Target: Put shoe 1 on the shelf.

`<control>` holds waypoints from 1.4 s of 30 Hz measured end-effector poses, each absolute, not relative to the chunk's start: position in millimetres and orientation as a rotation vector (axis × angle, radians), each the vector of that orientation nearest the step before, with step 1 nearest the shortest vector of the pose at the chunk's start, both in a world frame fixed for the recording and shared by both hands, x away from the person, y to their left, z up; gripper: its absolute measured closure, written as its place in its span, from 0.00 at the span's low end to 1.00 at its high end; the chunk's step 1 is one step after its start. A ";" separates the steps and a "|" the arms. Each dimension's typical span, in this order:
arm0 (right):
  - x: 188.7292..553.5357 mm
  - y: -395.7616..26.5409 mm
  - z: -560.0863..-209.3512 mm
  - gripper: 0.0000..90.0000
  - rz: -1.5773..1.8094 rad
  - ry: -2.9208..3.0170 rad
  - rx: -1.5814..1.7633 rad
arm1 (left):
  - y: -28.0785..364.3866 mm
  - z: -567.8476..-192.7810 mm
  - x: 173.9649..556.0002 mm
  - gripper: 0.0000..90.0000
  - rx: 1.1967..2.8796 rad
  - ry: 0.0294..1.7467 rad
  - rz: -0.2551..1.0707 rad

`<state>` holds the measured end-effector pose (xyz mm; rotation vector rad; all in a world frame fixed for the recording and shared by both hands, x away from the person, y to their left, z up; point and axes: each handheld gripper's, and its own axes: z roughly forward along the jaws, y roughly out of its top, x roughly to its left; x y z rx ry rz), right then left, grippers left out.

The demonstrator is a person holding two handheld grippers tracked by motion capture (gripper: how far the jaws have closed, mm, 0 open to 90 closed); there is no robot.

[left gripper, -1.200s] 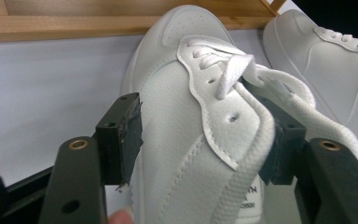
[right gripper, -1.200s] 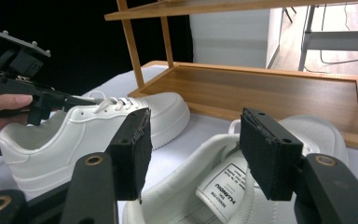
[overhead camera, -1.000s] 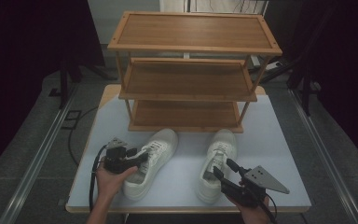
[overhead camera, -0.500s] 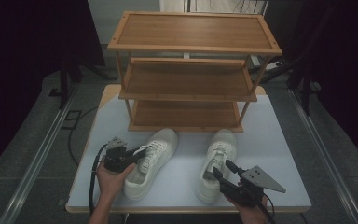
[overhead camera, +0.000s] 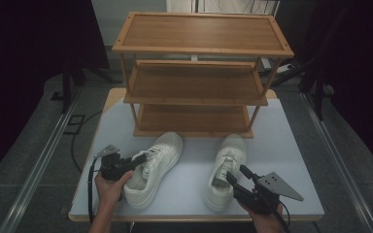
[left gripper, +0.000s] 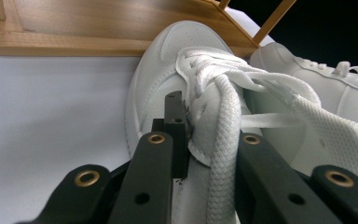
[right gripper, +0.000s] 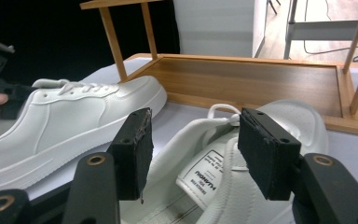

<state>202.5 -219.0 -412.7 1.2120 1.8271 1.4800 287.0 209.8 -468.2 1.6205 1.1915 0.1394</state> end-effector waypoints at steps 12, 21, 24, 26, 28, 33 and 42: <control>204.6 -225.9 -412.6 0.50 1.493 1.802 1.241 | 226.5 -458.9 275.0 0.91 1.446 1.182 0.065; 204.9 -229.8 -411.0 0.50 1.489 1.774 1.260 | 235.4 -454.5 270.5 0.91 1.367 1.184 0.040; 205.1 -229.9 -411.3 0.50 1.490 1.775 1.262 | 237.2 -453.2 269.0 0.91 1.338 1.184 0.033; 205.5 -230.1 -411.3 0.50 1.493 1.774 1.265 | 238.1 -451.7 267.6 0.91 1.322 1.182 0.029; 205.7 -230.6 -411.1 0.50 1.497 1.772 1.269 | 238.1 -448.6 265.8 0.91 1.309 1.181 0.032; 205.4 -233.2 -409.0 0.50 1.512 1.757 1.278 | 235.7 -434.9 259.8 0.91 1.288 1.171 0.060; 203.9 -236.1 -405.1 0.50 1.525 1.739 1.275 | 224.3 -416.2 251.4 0.91 1.237 1.139 0.055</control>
